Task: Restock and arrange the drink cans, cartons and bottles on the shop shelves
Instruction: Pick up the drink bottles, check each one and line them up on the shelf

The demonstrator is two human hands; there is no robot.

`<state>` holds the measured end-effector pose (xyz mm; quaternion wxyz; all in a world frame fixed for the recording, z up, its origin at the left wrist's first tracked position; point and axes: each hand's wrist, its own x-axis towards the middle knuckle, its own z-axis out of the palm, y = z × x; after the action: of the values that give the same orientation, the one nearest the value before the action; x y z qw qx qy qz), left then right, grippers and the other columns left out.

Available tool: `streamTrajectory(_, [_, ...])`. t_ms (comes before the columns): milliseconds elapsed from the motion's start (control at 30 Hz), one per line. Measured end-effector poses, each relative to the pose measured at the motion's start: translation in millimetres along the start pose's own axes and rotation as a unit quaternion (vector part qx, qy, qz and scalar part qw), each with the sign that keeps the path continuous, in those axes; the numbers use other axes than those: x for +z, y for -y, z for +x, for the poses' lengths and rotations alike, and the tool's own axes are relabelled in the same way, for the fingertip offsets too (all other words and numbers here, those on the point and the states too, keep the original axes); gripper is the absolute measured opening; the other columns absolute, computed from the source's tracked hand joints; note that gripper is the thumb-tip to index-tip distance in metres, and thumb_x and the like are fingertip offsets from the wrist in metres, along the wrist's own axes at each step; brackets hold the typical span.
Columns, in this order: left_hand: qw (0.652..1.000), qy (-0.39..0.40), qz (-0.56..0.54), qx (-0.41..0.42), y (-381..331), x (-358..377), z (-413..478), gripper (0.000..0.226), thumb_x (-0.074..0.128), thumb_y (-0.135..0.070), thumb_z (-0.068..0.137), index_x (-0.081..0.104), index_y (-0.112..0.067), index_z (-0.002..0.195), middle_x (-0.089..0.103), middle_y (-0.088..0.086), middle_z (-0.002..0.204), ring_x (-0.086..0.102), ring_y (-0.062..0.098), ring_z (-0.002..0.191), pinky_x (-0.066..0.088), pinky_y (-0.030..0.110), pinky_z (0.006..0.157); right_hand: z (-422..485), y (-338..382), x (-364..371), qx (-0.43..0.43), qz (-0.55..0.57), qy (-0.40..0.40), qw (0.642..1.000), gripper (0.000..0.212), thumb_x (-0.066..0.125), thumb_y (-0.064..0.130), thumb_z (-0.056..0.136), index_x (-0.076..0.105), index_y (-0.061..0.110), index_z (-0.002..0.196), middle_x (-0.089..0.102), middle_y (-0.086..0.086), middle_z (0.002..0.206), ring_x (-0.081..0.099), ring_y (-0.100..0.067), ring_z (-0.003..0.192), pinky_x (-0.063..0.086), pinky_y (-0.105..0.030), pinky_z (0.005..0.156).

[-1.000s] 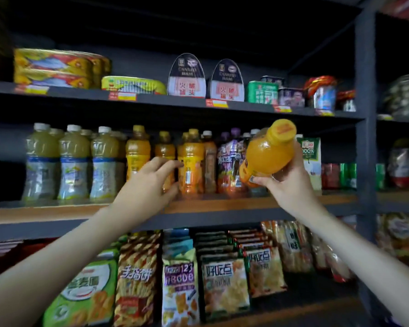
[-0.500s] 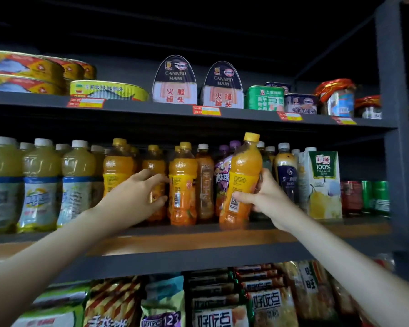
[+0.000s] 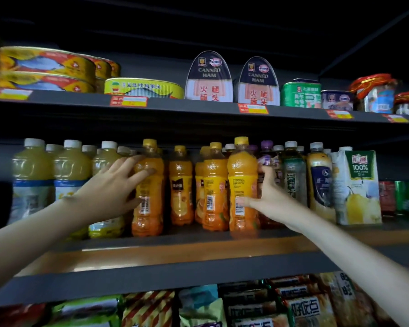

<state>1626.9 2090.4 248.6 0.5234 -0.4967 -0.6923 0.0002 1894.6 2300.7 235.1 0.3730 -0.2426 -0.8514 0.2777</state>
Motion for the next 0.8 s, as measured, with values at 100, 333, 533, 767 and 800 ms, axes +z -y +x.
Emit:
streamTrajectory(100, [0.999,-0.021,0.003,0.024,7.2,6.1,-5.9,0.09,0.091,-0.045,0.052,0.056,-0.017,0.131,0.051,0.024,0.132,0.061,0.04,0.105,0.056,0.05,0.076,-9.2,15.5,9.9,-0.051,-0.119,-0.096,0.987,0.101,0.074,0.033,0.083,-0.003,0.026,0.149,0.038,-0.007,0.145,0.045,-0.023,0.126,0.038,-0.036,0.104])
streamTrajectory(333, [0.997,-0.071,0.004,0.036,13.2,21.9,1.9,0.08,0.041,-0.067,0.08,0.038,-0.018,0.142,0.043,0.024,0.144,0.044,0.038,0.131,0.021,0.048,0.11,18.0,92.1,96.0,-0.202,-0.242,-0.083,0.945,0.088,0.064,0.031,0.092,0.001,0.034,0.153,-0.002,-0.002,0.161,0.001,-0.026,0.148,0.023,-0.04,0.115])
streamTrajectory(533, [0.993,-0.089,0.015,0.073,18.9,33.7,5.6,0.085,0.038,-0.069,0.08,0.03,-0.015,0.145,0.04,0.025,0.147,0.043,0.037,0.134,0.018,0.057,0.111,88.0,101.7,142.6,-0.075,-0.282,-0.033,0.956,0.098,0.064,0.01,0.088,-0.004,0.037,0.153,-0.018,-0.006,0.16,-0.006,-0.031,0.147,0.026,-0.046,0.114])
streamTrajectory(767, [0.986,-0.137,0.009,0.09,18.9,41.8,5.2,0.092,0.062,-0.069,0.075,0.032,-0.015,0.143,0.041,0.025,0.146,0.046,0.036,0.132,0.027,0.059,0.108,112.3,99.6,140.3,-0.043,-0.268,-0.055,0.961,0.087,0.061,0.008,0.091,0.007,0.036,0.153,-0.003,-0.014,0.159,0.012,-0.037,0.144,0.04,-0.046,0.106])
streamTrajectory(800, [0.986,-0.139,0.009,0.091,19.1,41.5,5.9,0.093,0.064,-0.068,0.074,0.033,-0.015,0.143,0.042,0.025,0.146,0.047,0.037,0.132,0.027,0.059,0.108,112.6,99.5,139.9,-0.047,-0.261,-0.062,0.962,0.084,0.062,0.01,0.09,0.011,0.035,0.153,0.002,-0.016,0.157,0.017,-0.037,0.142,0.041,-0.045,0.104])
